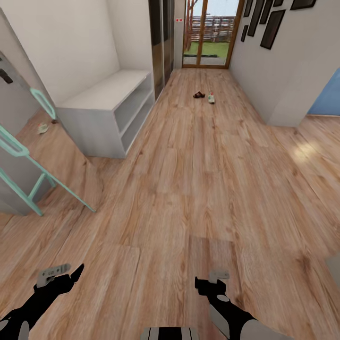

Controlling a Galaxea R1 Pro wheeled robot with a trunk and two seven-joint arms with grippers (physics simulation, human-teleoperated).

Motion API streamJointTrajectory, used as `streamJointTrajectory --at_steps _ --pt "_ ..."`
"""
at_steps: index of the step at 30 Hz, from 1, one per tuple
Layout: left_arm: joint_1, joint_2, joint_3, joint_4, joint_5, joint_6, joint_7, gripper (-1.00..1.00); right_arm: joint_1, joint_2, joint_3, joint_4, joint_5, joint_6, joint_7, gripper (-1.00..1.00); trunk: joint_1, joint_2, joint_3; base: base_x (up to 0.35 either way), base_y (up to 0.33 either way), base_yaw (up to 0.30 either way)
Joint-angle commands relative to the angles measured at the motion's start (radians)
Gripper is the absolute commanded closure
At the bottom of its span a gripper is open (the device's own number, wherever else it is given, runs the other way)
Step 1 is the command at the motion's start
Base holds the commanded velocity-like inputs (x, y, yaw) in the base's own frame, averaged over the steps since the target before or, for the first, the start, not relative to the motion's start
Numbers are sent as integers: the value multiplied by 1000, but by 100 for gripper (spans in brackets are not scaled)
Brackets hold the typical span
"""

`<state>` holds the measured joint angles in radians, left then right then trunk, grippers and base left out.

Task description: Pick up the two gym shoes and the two sandals from the corridor floor and place them onto the hallstand (shoe rack) in the corridor, making sure they are on the rack and not on the floor. Arrange them so the two gym shoes are next to each other and the two sandals are next to each other.

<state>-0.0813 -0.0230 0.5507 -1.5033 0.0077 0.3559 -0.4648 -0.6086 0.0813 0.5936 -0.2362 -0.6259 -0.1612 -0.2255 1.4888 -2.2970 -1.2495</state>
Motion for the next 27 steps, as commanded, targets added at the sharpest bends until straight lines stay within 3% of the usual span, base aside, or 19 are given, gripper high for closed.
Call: streamJointTrajectory --at_steps 1,16,27 --pt "0 0 0 0 0 0 0 -100 0 0 0 0 0 0 0 -100 0 0 0 333 -52 -12" --pt "0 0 0 0 1 0 0 -100 0 0 0 1 0 0 0 -100 0 0 0 333 -67 -163" --pt "0 0 0 0 4 0 0 -100 0 0 0 1 0 0 0 -100 0 0 0 333 -7 -13"
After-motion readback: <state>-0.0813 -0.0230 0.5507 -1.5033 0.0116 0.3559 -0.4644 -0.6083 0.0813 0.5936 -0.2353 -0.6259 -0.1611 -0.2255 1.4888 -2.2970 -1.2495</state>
